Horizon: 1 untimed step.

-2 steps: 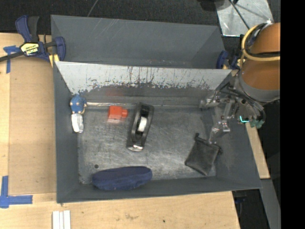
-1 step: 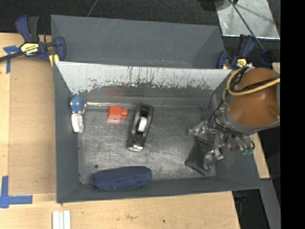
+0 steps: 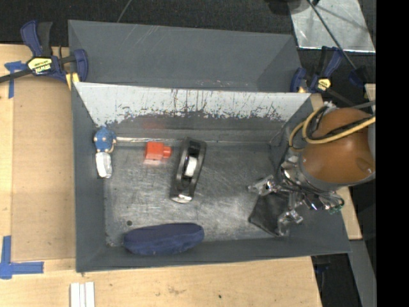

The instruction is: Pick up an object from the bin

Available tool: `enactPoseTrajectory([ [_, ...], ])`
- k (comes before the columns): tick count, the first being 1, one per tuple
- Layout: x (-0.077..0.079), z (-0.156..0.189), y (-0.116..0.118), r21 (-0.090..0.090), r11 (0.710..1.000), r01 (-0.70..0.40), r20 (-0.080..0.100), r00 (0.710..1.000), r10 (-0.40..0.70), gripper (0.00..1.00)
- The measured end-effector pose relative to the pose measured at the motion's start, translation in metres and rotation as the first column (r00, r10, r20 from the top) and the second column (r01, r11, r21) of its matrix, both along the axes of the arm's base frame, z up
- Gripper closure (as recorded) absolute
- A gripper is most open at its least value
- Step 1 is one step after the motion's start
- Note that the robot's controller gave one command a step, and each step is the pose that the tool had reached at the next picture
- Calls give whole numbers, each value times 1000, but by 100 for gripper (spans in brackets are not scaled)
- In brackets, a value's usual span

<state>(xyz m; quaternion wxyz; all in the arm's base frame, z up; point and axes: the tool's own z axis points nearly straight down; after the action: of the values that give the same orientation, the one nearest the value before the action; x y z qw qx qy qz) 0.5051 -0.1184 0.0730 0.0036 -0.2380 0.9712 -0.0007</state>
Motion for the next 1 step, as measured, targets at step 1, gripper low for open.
enactPoseTrajectory([
  [1,4,3,1,-1,1000,-3,13,1000,3,100],
])
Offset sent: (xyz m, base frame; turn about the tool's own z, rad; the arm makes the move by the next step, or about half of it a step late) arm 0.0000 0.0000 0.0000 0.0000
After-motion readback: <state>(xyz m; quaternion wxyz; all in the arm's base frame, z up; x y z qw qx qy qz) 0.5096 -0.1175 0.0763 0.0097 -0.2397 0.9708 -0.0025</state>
